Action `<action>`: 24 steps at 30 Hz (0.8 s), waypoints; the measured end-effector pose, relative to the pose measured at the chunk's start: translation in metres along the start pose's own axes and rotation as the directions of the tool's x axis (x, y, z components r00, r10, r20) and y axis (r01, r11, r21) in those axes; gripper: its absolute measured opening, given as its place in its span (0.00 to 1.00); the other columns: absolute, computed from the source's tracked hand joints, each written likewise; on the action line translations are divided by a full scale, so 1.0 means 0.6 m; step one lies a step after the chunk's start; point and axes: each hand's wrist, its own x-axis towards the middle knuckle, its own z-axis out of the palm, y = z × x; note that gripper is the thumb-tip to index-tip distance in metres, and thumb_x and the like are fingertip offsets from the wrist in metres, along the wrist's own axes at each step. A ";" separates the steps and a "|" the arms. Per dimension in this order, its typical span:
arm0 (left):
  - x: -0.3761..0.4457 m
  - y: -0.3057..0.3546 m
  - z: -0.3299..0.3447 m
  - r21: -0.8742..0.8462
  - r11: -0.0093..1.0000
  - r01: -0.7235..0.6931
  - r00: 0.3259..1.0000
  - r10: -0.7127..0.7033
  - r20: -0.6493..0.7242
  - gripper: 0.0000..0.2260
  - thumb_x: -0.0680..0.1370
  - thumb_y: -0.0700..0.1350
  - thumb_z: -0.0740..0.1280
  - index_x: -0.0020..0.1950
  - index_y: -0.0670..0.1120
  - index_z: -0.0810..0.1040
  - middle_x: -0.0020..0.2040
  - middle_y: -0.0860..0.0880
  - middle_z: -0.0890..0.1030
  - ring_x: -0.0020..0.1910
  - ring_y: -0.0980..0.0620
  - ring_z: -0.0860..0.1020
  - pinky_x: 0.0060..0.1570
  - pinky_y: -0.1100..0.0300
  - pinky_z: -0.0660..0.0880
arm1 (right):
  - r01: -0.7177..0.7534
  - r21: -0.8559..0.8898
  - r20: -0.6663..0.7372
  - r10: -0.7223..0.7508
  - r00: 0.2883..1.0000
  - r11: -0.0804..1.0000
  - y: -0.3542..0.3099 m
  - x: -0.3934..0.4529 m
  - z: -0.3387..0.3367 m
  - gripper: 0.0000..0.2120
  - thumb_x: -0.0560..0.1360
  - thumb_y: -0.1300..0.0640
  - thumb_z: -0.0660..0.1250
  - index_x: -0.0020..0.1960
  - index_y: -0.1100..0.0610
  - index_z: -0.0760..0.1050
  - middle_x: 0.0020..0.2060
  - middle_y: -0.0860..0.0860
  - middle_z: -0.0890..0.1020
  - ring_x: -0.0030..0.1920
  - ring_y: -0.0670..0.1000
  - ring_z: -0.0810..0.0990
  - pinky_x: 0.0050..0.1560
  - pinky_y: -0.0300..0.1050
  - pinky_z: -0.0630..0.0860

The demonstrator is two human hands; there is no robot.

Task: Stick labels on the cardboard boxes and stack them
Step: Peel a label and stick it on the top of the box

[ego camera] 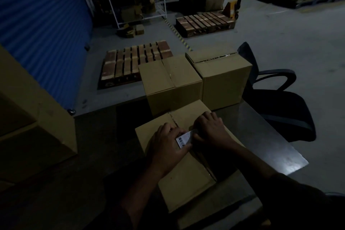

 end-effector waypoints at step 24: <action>-0.004 -0.007 -0.004 -0.057 0.998 0.021 1.000 -0.021 0.009 0.15 0.78 0.65 0.65 0.56 0.57 0.77 0.52 0.58 0.72 0.51 0.57 0.73 0.46 0.53 0.78 | -0.055 0.665 0.093 -0.009 0.996 0.745 -0.007 -0.028 -0.042 0.11 0.78 0.56 0.73 0.59 0.53 0.79 0.52 0.48 0.84 0.53 0.45 0.84 0.51 0.52 0.84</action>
